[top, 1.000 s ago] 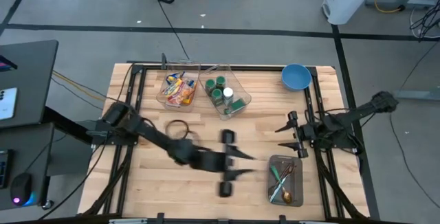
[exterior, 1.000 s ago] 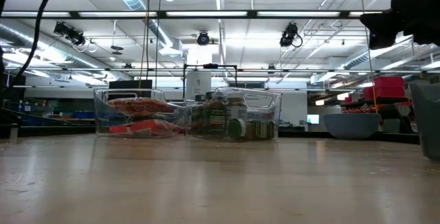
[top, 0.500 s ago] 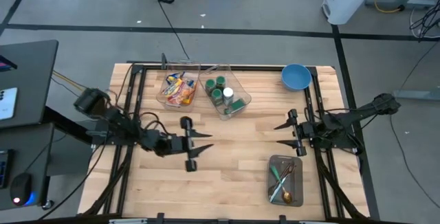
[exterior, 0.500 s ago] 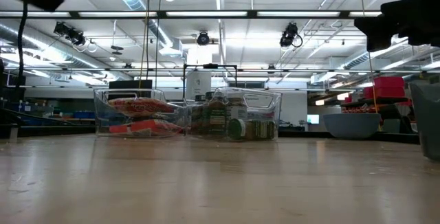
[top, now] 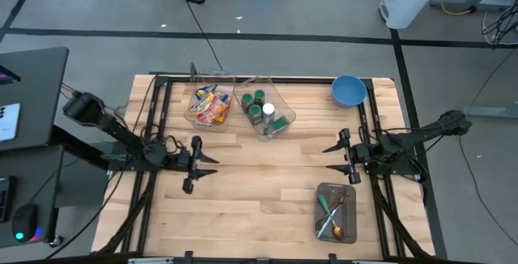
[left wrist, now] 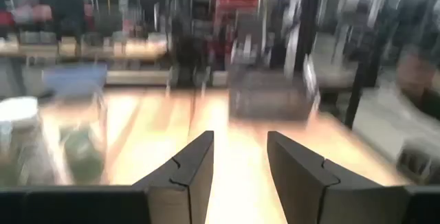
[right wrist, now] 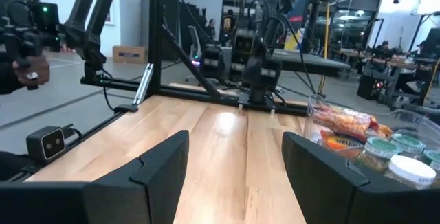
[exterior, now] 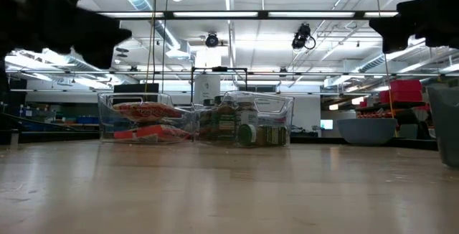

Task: Pick & Place Food Item
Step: Return to Home Position

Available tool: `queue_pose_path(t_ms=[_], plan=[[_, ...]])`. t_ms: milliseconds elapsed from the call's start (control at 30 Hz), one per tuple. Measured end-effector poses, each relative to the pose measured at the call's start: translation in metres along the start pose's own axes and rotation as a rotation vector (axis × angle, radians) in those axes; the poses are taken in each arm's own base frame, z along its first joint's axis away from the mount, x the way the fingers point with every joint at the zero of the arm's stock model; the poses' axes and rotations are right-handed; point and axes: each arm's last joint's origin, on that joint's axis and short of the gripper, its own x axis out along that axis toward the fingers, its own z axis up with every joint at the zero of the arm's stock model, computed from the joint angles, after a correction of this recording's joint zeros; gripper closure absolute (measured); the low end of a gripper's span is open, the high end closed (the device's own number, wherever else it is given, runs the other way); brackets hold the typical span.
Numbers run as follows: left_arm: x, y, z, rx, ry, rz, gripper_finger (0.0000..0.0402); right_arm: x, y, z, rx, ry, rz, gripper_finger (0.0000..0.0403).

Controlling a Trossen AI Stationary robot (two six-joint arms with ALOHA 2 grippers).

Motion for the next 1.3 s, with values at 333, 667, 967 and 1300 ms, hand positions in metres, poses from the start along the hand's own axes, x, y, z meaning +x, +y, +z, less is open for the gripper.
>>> queue_pose_path(t_ms=[333, 667, 967, 1300], plan=[[-0.004, -0.006, 0.002, 0.004, 0.032, -0.232, 0.0257, 0.0, -0.001, 0.002, -0.006, -0.023, -0.015, 0.0158], [-0.002, -0.009, 0.002, -0.007, 0.059, -0.33, 0.0257, 0.0, -0.001, 0.003, -0.003, -0.033, -0.016, 0.0158], [0.003, -0.013, 0.013, 0.145, -0.043, -0.385, 0.0257, 0.0, -0.001, 0.003, -0.003, -0.033, -0.016, 0.0158], [0.006, -0.013, 0.02, 0.125, -0.08, -0.331, 0.0257, 0.0, 0.0, 0.0, -0.002, 0.002, -0.011, 0.0158]])
